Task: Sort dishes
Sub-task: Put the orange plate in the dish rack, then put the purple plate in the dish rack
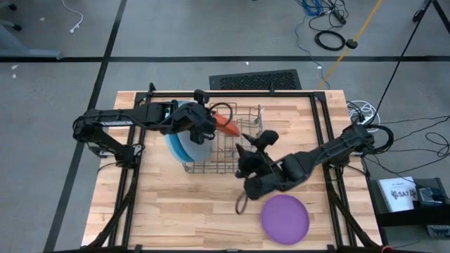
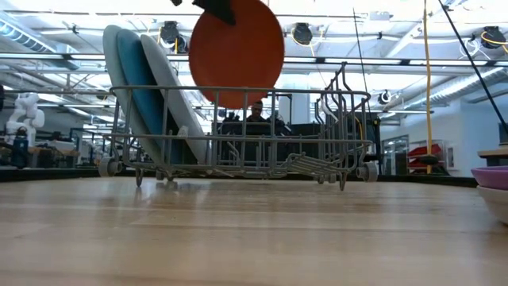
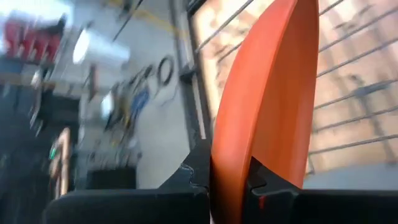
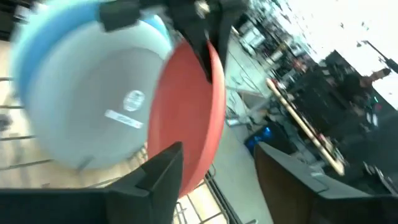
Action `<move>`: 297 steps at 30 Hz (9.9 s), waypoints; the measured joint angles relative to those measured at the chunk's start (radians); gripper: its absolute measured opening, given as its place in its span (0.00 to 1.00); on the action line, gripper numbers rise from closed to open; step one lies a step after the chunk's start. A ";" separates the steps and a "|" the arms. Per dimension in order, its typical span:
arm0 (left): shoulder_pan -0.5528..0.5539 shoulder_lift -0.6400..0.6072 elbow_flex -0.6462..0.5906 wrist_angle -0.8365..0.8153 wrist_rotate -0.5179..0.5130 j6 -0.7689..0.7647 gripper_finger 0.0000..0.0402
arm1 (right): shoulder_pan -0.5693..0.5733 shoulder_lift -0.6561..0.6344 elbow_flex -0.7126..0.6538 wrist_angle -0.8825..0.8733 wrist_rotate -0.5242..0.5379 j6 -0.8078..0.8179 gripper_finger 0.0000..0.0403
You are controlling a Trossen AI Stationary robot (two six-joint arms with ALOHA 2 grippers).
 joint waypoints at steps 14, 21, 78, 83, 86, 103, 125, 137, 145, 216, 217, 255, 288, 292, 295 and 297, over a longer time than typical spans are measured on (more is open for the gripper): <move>0.057 0.000 0.000 -0.008 0.376 0.189 0.04 | -0.027 -0.053 -0.008 -0.086 0.013 0.061 0.49; 0.056 0.000 0.000 -0.007 0.399 0.191 0.04 | -0.139 -0.050 -0.042 -0.203 -0.090 0.265 0.22; 0.134 0.075 -0.002 -0.032 0.430 0.285 0.24 | -0.295 0.009 -0.200 0.480 -0.632 -0.077 0.00; 0.140 0.077 0.000 0.001 0.327 0.278 0.37 | -0.288 0.010 -0.193 0.518 -0.676 -0.080 0.00; 0.138 0.077 0.000 -0.014 0.325 0.268 0.38 | -0.285 0.010 -0.193 0.516 -0.681 -0.091 0.00; 0.136 0.077 -0.002 -0.042 0.324 0.163 0.07 | -0.298 0.009 -0.197 0.502 -0.651 -0.092 0.00; 0.202 0.123 -0.011 0.017 0.220 0.207 0.00 | -0.267 0.009 -0.200 0.413 -0.577 -0.074 0.00; 0.264 0.200 -0.012 -0.009 0.174 0.170 0.00 | -0.231 0.009 -0.198 0.401 -0.557 -0.069 0.00; 0.279 0.242 -0.012 -0.050 0.160 0.155 0.00 | -0.206 0.009 -0.198 0.409 -0.516 -0.094 0.00; 0.122 0.248 0.322 -0.453 -0.168 0.090 0.41 | -0.359 0.008 -0.313 0.514 -0.746 -0.038 0.00; 0.108 0.248 0.344 -0.454 -0.168 0.081 0.41 | -0.357 0.008 -0.313 0.548 -0.776 -0.072 0.00; -0.533 0.021 -0.038 0.187 -0.084 -0.757 0.41 | 0.373 -0.179 -0.312 -0.310 -0.833 0.748 0.03; -0.819 -0.026 -0.325 0.166 -0.501 -1.120 0.41 | 0.161 0.005 -0.313 -0.233 -1.035 0.590 0.45; -0.848 -0.040 -0.325 0.072 -0.552 -1.208 0.41 | 0.164 0.002 -0.336 -0.344 -1.130 0.557 0.45; -0.865 -0.040 -0.325 0.013 -0.590 -1.266 0.41 | 0.174 -0.026 -0.422 -0.285 -1.199 0.546 0.45; -0.873 -0.041 -0.325 -0.013 -0.606 -1.290 0.41 | 0.178 -0.051 -0.484 -0.227 -1.225 0.558 0.45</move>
